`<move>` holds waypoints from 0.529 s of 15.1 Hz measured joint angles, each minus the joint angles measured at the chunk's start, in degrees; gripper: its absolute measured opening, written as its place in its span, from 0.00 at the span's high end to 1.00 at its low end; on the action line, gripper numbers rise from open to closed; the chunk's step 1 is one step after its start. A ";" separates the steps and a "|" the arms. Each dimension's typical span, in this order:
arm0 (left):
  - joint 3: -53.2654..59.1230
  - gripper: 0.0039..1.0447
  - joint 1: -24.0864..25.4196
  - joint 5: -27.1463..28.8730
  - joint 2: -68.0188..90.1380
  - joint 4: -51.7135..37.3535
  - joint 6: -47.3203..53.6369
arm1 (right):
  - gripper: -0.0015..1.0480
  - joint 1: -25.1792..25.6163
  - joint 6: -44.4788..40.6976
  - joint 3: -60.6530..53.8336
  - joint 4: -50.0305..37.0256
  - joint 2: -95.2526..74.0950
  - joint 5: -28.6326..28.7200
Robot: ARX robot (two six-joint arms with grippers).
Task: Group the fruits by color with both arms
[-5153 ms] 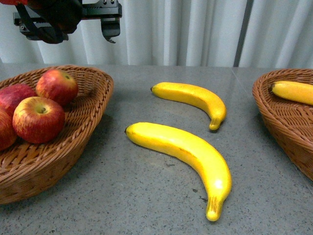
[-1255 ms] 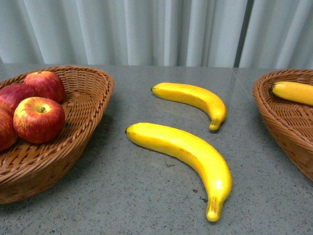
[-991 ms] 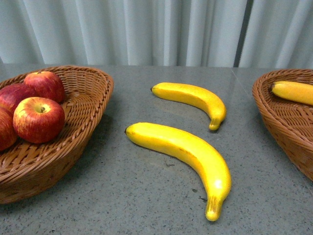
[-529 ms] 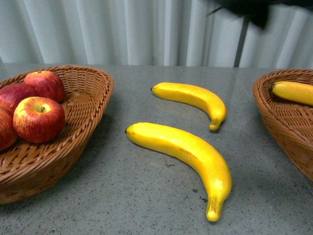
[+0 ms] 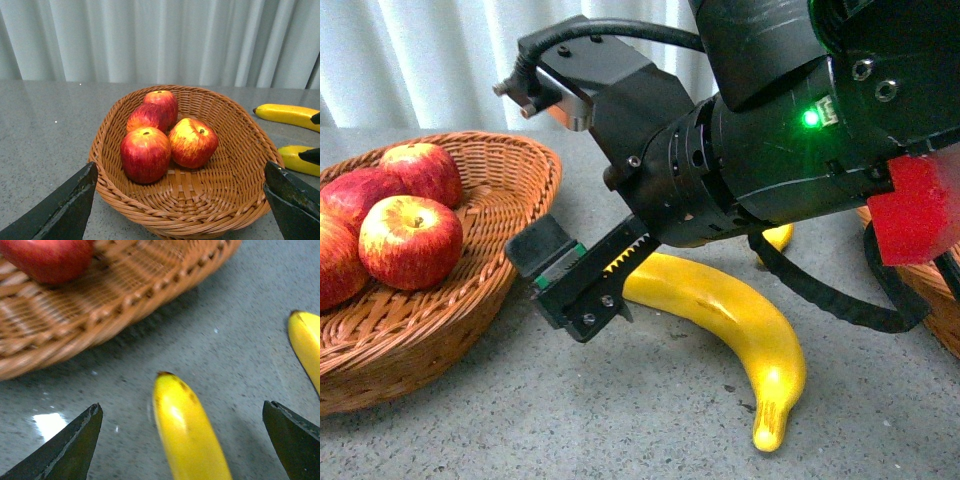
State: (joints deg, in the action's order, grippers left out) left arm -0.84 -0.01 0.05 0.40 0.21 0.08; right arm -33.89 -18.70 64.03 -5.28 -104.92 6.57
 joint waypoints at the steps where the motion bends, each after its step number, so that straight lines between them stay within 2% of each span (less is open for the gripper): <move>1: 0.00 0.06 0.00 0.00 0.02 -0.02 0.00 | 0.06 1.66 -1.44 1.07 2.27 -0.68 -0.55; 4: 0.00 0.06 0.00 -0.04 0.02 -0.02 0.00 | 0.06 6.99 -4.98 1.18 5.11 -1.20 -1.97; 8: 0.00 0.06 0.00 -0.04 0.02 -0.02 0.00 | 0.06 7.74 -5.40 1.51 8.81 -1.22 1.07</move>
State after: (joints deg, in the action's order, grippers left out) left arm -0.84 -0.01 0.01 0.43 0.19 0.08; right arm -26.15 -24.10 65.54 3.53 -106.15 7.64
